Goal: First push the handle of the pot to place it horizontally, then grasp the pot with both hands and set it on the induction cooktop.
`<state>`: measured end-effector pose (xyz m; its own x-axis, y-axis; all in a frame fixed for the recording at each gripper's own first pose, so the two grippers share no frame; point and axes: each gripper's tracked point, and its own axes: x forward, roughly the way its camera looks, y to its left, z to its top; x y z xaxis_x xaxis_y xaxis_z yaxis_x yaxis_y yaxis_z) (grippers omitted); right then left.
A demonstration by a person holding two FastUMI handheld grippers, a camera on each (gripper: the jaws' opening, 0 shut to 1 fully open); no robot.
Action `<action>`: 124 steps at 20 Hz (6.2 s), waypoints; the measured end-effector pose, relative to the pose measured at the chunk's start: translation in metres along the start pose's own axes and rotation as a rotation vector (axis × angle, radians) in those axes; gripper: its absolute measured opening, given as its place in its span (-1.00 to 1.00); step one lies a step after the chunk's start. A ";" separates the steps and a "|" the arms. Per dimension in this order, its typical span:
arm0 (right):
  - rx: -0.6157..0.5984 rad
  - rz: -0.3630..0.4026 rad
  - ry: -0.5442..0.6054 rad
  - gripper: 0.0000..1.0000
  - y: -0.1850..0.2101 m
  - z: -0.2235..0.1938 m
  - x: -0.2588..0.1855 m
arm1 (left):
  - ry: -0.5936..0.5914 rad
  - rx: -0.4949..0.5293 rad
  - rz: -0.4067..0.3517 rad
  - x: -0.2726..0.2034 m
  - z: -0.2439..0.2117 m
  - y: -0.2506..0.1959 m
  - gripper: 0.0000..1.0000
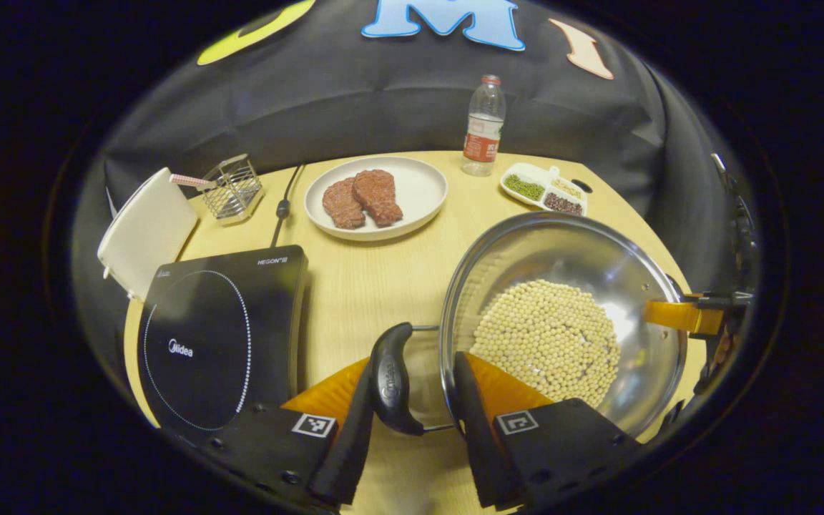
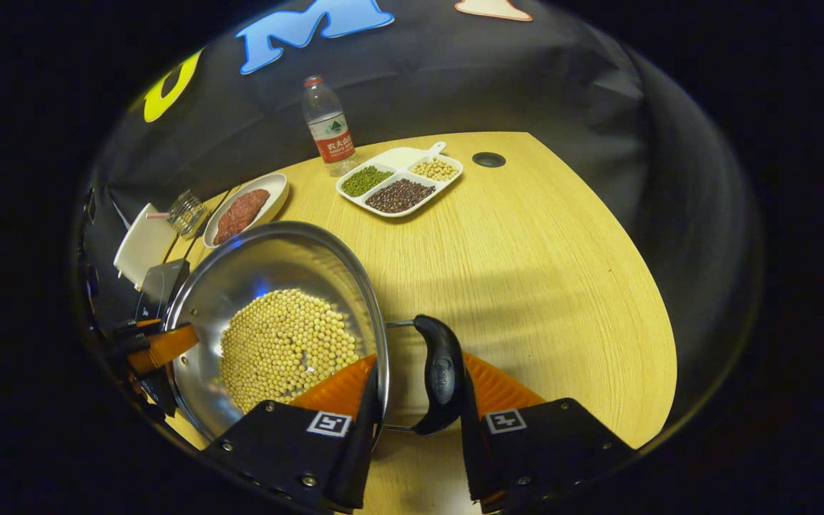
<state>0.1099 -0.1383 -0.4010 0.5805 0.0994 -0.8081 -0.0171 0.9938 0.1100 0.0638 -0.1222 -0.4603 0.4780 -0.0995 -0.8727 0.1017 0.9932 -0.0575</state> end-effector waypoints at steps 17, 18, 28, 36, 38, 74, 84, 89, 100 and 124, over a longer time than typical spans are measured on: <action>0.017 -0.065 -0.084 0.06 0.057 0.000 -0.109 | -0.083 -0.008 -0.065 -0.082 0.019 0.048 0.19; 0.015 -0.064 -0.086 0.06 0.064 0.000 -0.115 | -0.087 -0.007 -0.064 -0.088 0.019 0.053 0.19; -0.015 -0.038 -0.090 0.06 0.137 0.000 -0.128 | -0.087 -0.045 -0.051 -0.113 0.011 0.118 0.19; -0.034 -0.019 -0.072 0.06 0.190 0.005 -0.114 | -0.086 -0.064 -0.033 -0.119 0.009 0.176 0.26; -0.040 -0.016 -0.070 0.06 0.203 0.007 -0.110 | -0.083 -0.072 -0.031 -0.120 0.009 0.188 0.19; -0.027 0.010 -0.006 0.07 0.381 -0.009 -0.037 | -0.091 -0.078 0.025 -0.093 0.000 0.381 0.19; 0.000 -0.004 -0.006 0.07 0.378 -0.011 -0.022 | -0.091 -0.058 0.019 -0.078 0.004 0.381 0.19; 0.009 -0.011 -0.005 0.07 0.376 -0.014 -0.015 | -0.091 -0.056 0.017 -0.071 0.000 0.379 0.19; -0.001 0.019 -0.041 0.10 0.383 -0.009 -0.013 | -0.142 -0.090 0.041 -0.077 0.008 0.392 0.35; -0.103 0.054 -0.831 0.87 0.231 0.162 -0.345 | -0.910 -0.153 0.067 -0.394 0.185 0.143 0.92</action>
<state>0.0371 0.0485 -0.0030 0.9871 0.1177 -0.1090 -0.1127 0.9923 0.0507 0.0518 0.0481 -0.0353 0.9866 0.0131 -0.1628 -0.0363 0.9894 -0.1407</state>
